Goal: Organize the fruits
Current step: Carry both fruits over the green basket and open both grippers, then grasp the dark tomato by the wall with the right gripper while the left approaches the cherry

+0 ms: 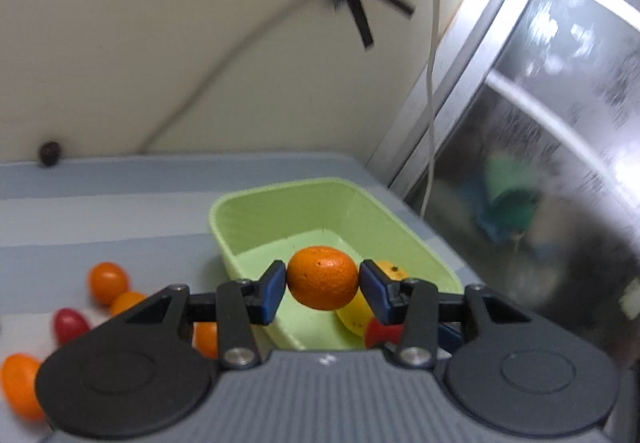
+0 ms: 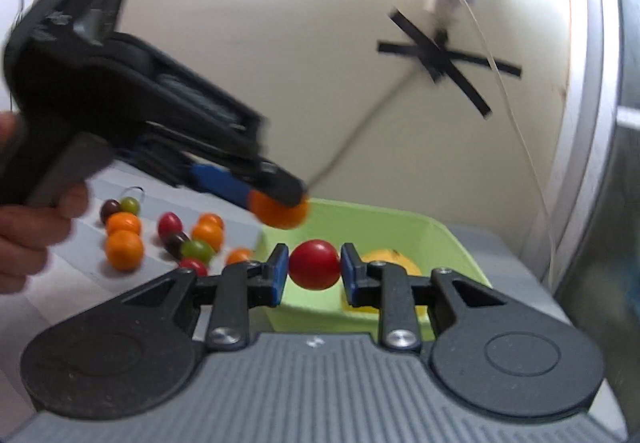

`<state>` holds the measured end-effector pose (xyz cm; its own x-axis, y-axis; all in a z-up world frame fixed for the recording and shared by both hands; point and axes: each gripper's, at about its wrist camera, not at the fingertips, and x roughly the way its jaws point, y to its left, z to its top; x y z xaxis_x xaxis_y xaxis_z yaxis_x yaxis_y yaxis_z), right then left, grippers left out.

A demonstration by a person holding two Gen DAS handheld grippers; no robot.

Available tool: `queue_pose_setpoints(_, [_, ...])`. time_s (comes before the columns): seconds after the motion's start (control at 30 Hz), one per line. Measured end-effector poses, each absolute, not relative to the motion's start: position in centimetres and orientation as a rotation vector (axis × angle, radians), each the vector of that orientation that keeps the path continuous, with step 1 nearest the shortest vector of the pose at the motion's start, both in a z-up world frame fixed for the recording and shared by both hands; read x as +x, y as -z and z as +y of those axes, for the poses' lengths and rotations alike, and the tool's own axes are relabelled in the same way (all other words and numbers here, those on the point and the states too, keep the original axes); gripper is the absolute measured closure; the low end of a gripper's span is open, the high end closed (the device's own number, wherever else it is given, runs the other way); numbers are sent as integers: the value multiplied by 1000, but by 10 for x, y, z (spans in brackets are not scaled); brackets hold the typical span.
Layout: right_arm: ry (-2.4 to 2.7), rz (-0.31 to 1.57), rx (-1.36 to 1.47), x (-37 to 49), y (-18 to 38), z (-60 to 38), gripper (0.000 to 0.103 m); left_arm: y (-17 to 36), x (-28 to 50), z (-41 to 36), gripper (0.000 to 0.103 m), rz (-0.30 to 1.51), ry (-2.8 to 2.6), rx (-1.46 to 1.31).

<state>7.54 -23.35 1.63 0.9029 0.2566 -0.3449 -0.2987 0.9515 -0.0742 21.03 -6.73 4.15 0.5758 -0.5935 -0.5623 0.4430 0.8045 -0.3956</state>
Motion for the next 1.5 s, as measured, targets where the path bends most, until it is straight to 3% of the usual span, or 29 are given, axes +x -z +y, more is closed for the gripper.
queue_pose_setpoints(0.1, [-284,339,-87,81,-8,-240,70,-36,218,-82,61,757,600,-180])
queue_pose_setpoints(0.23, [-308,347,-66,90,-6,-242,68,-35,215,-83,48,746,592,-169])
queue_pose_setpoints(0.27, [-310,341,-62,90,-6,-243,62,-37,214,-81,48,742,588,-174])
queue_pose_setpoints(0.37, [-321,325,-30,91,-9,-248,62,-52,207,-64,48,705,588,-221])
queue_pose_setpoints(0.7, [-292,270,113,84,-39,-267,62,-87,137,92,48,537,295,-292])
queue_pose_setpoints(1.03, [-542,581,316,205,-118,-184,62,-33,124,172,48,524,167,-420])
queue_pose_setpoints(1.2, [-481,814,296,295,-84,-95,62,-14,130,190,48,529,201,-528])
queue_pose_setpoints(1.5, [-332,997,155,382,-9,-19,61,-8,133,191,48,587,206,-474])
